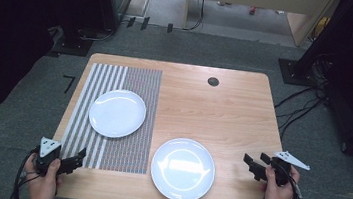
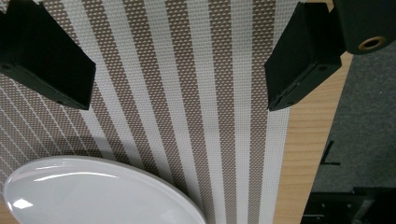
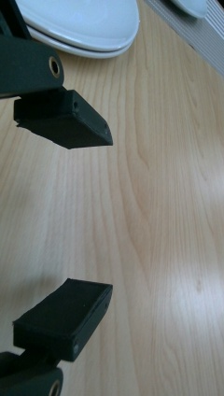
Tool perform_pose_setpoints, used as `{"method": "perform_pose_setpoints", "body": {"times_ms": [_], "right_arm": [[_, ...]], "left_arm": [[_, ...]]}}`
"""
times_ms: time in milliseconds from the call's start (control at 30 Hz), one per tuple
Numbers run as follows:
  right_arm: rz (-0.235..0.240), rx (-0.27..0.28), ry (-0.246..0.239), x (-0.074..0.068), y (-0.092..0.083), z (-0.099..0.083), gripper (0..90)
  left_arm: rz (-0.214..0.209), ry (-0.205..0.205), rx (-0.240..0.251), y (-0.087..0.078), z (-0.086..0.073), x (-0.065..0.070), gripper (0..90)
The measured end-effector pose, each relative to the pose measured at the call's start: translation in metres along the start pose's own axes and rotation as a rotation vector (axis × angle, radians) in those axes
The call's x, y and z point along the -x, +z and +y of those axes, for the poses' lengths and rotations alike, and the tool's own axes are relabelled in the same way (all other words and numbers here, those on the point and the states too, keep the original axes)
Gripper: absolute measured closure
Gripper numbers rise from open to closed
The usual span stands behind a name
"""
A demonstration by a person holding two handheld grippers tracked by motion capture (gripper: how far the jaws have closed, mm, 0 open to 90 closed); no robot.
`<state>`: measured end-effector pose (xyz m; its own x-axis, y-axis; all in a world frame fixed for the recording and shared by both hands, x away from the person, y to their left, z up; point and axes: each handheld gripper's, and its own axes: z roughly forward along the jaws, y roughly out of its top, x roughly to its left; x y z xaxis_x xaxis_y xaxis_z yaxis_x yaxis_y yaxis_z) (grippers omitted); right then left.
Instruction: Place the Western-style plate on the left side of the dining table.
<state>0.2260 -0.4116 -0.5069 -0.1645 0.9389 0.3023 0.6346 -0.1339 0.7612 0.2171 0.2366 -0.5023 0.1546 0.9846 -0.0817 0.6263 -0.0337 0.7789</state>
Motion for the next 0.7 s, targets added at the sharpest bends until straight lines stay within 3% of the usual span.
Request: {"method": "perform_pose_setpoints", "body": {"times_ms": [233,400,700], "right_arm": [[-0.032,0.005,0.010,0.017,-0.015,-0.006,22.2],[-0.068,-0.025,0.011,0.034,-0.025,-0.016,20.1],[-0.106,-0.046,0.008,0.045,-0.031,-0.023,18.8]], "left_arm": [[0.010,-0.004,-0.007,-0.001,-0.002,-0.007,8.7],[0.015,-0.013,-0.017,-0.001,-0.005,-0.013,8.6],[0.015,-0.013,-0.039,0.001,-0.009,-0.018,8.1]]}}
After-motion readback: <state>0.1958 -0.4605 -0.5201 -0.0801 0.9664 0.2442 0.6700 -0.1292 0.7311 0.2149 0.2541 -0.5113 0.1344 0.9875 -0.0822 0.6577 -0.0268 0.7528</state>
